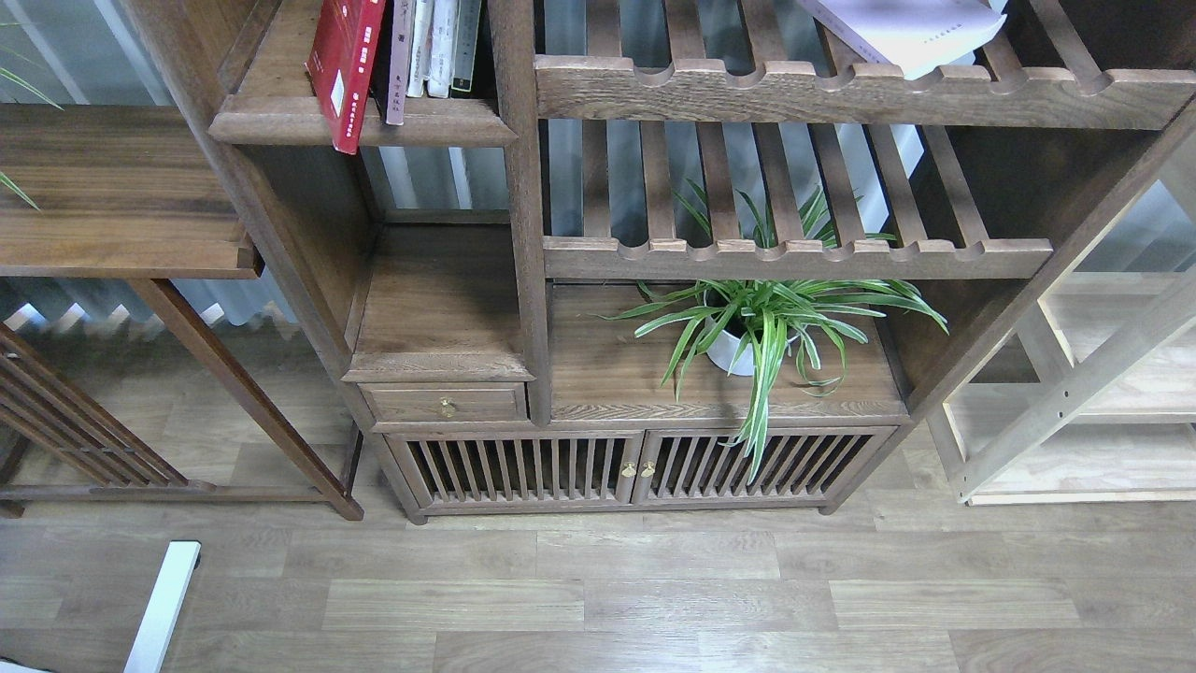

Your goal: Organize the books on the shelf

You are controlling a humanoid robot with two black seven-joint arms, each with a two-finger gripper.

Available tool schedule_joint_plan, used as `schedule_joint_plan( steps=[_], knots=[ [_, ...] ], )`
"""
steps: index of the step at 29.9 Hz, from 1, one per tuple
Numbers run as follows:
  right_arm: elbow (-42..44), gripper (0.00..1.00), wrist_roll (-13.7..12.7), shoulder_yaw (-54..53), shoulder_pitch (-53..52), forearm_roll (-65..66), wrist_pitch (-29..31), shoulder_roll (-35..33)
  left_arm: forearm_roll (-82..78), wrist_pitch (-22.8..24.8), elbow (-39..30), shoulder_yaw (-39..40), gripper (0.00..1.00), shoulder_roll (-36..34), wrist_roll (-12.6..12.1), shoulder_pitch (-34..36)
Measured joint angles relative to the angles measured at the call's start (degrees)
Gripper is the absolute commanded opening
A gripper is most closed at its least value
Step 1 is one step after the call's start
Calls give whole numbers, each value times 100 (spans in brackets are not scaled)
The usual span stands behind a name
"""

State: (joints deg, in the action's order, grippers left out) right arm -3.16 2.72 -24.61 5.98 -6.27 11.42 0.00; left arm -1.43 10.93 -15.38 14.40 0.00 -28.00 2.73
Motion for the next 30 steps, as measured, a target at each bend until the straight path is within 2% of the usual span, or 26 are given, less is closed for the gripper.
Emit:
schedule_joint_plan(
  steps=[30],
  knots=[
    [0, 100, 0, 0, 0, -1, 0, 0, -4, -3, 1, -70, 99, 0, 0, -1]
  ],
)
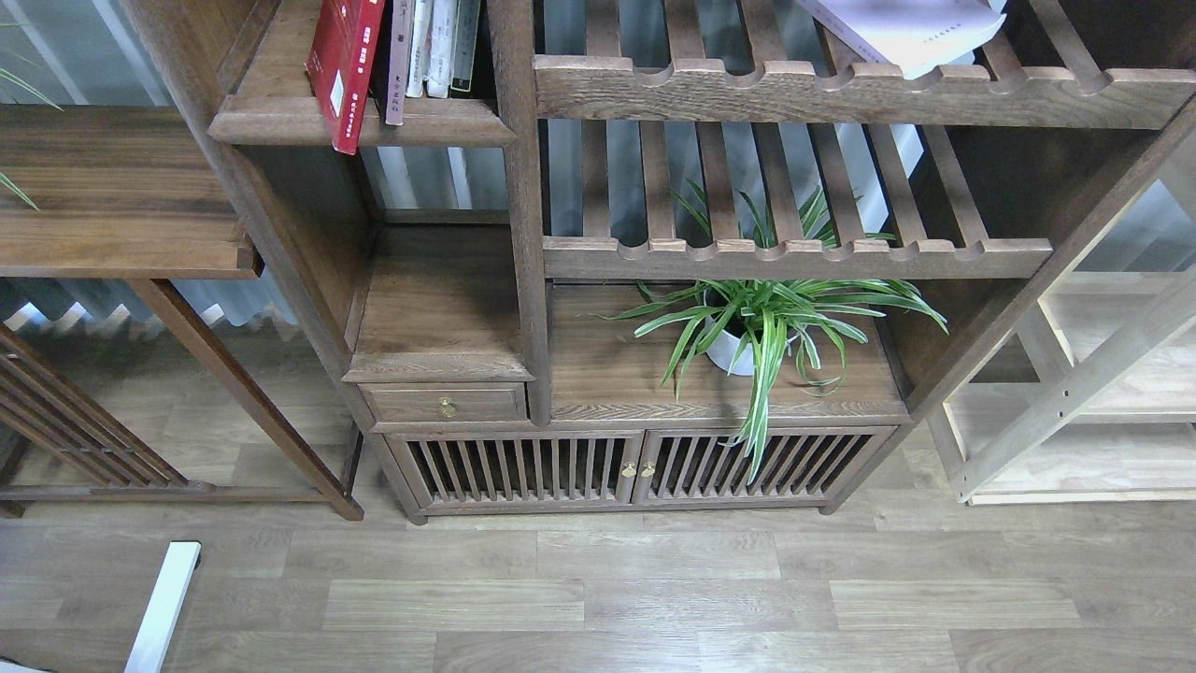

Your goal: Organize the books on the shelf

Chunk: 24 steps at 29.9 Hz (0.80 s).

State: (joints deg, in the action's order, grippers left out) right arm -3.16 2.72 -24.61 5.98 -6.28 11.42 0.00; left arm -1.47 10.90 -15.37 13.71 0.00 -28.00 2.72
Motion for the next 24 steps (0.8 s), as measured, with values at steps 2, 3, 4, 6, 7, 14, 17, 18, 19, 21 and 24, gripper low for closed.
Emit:
schedule_joint_plan(
  steps=[2, 3, 4, 6, 7, 14, 17, 18, 19, 21, 24],
  knots=[
    [0, 100, 0, 0, 0, 0, 0, 0, 0, 0, 1, 0, 99, 0, 0, 0],
    [0, 100, 0, 0, 0, 1, 0, 0, 0, 0, 1, 0, 99, 0, 0, 0],
    [0, 100, 0, 0, 0, 2, 0, 0, 0, 0, 1, 0, 99, 0, 0, 0],
    [0, 100, 0, 0, 0, 2, 0, 0, 0, 0, 1, 0, 99, 0, 0, 0],
    [0, 100, 0, 0, 0, 2, 0, 0, 0, 0, 2, 0, 99, 0, 0, 0],
    [0, 100, 0, 0, 0, -1, 0, 0, -3, 0, 0, 0, 99, 0, 0, 0],
    [0, 100, 0, 0, 0, -1, 0, 0, -2, 0, 0, 0, 99, 0, 0, 0],
    [0, 100, 0, 0, 0, -1, 0, 0, -2, 0, 0, 0, 99, 0, 0, 0],
    [0, 100, 0, 0, 0, -1, 0, 0, -2, 0, 0, 0, 99, 0, 0, 0],
    [0, 100, 0, 0, 0, -1, 0, 0, 1, 0, 0, 0, 99, 0, 0, 0],
    [0, 100, 0, 0, 0, -2, 0, 0, 1, 0, 0, 0, 99, 0, 0, 0]
  ],
)
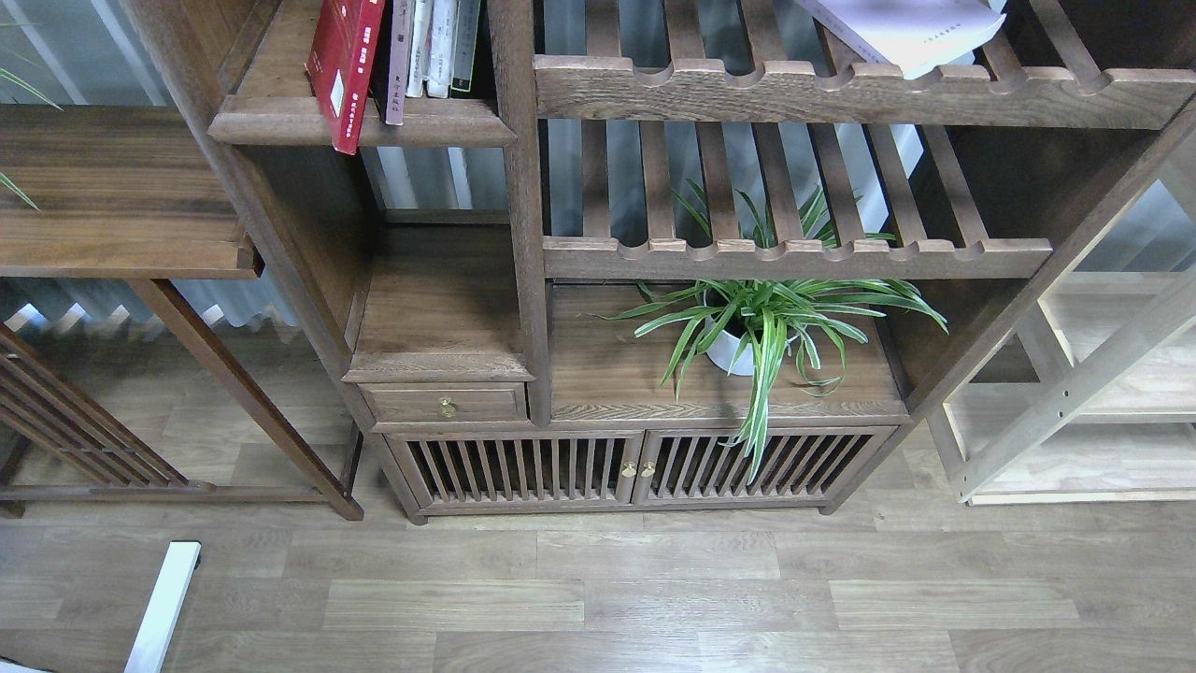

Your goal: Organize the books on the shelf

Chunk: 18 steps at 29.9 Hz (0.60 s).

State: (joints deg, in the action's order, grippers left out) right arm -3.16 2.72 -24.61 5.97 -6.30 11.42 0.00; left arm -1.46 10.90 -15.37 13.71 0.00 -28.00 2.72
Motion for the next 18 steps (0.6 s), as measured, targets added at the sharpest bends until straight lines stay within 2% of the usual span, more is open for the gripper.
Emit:
schedule_joint_plan(
  steps=[18],
  knots=[
    [0, 100, 0, 0, 0, 5, 0, 0, -3, 0, 0, 0, 99, 0, 0, 0]
  ],
)
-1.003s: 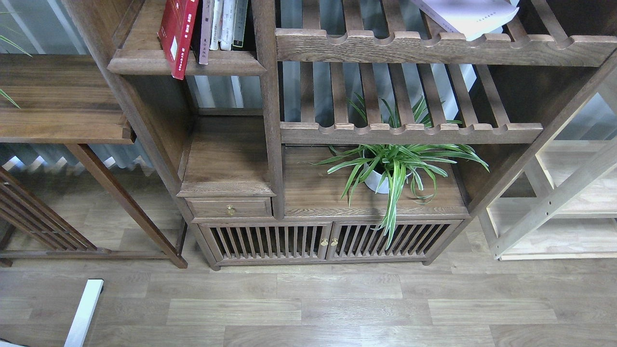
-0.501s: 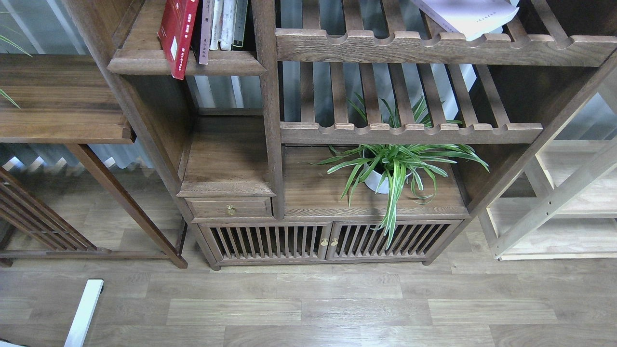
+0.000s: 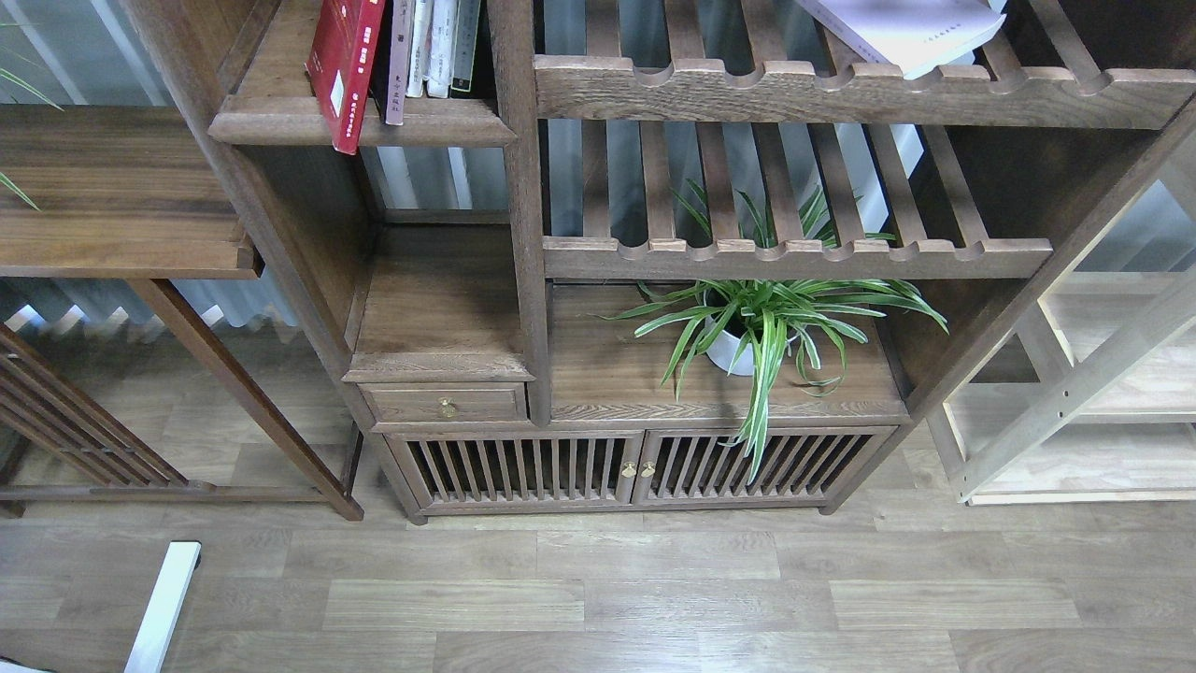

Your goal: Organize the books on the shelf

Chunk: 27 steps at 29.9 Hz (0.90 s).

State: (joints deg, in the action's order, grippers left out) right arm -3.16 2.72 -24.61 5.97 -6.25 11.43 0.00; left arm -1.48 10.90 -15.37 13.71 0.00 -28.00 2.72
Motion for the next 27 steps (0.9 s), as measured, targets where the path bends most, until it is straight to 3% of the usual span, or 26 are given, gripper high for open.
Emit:
schedule_joint_plan(
  steps=[27],
  knots=[
    [8, 100, 0, 0, 0, -1, 0, 0, 2, 0, 1, 0, 99, 0, 0, 0]
  ],
)
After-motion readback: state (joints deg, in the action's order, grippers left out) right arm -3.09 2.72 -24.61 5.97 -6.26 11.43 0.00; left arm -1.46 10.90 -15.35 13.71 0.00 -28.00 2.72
